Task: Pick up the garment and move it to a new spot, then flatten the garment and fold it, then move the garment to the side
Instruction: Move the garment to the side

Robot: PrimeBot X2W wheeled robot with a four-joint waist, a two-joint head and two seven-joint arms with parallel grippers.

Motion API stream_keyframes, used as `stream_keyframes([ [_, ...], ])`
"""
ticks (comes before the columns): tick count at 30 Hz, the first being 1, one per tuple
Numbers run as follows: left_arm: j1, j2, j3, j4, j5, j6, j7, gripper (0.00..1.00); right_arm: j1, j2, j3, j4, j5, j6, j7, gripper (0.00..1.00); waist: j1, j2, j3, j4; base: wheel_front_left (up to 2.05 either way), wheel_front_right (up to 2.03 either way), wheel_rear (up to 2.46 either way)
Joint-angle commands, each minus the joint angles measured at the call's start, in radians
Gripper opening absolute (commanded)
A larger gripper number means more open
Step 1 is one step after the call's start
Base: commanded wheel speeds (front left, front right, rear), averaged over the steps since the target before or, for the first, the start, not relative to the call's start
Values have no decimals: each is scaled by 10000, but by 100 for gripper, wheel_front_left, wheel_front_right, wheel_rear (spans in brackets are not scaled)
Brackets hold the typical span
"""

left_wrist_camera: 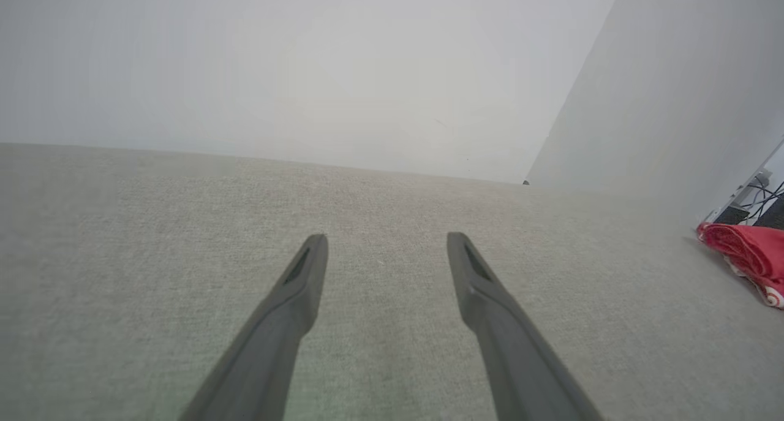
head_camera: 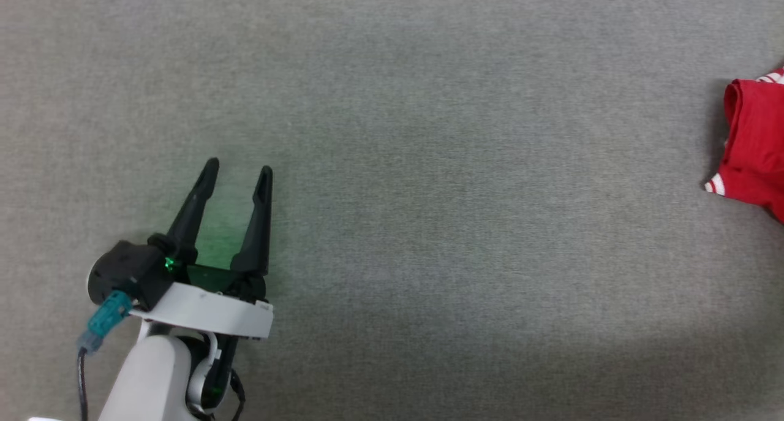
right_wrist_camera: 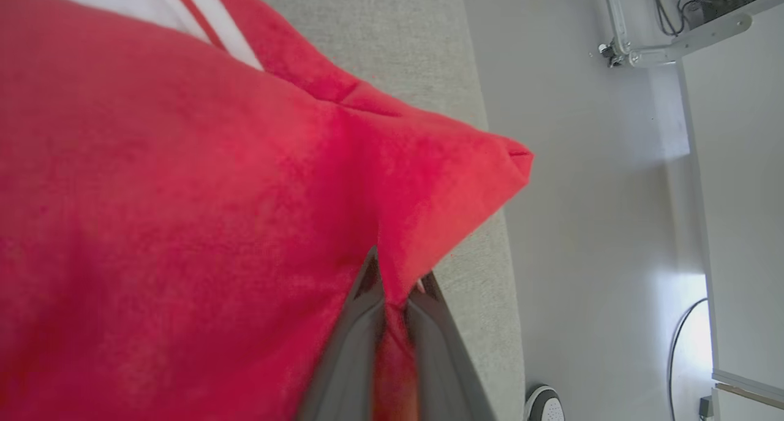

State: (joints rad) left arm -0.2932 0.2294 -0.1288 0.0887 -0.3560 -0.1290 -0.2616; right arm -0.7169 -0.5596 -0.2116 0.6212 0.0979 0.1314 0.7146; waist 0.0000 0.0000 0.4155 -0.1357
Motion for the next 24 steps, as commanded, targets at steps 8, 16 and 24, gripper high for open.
stream_keyframes([
  [8,-76,-13,-91,101,-61,-23,-34,100,-191,912,-1700,704,-1257,-16,-37,17,0,0,-140,540,0,0,0],
  [16,256,-99,132,177,-77,-23,-34,100,-465,1205,-1987,787,-2125,-16,109,100,0,0,-691,588,0,0,0],
  [24,842,-312,416,166,-57,-23,-34,100,-763,1181,-1426,215,-1934,-16,325,100,0,0,-1765,389,0,0,0],
])
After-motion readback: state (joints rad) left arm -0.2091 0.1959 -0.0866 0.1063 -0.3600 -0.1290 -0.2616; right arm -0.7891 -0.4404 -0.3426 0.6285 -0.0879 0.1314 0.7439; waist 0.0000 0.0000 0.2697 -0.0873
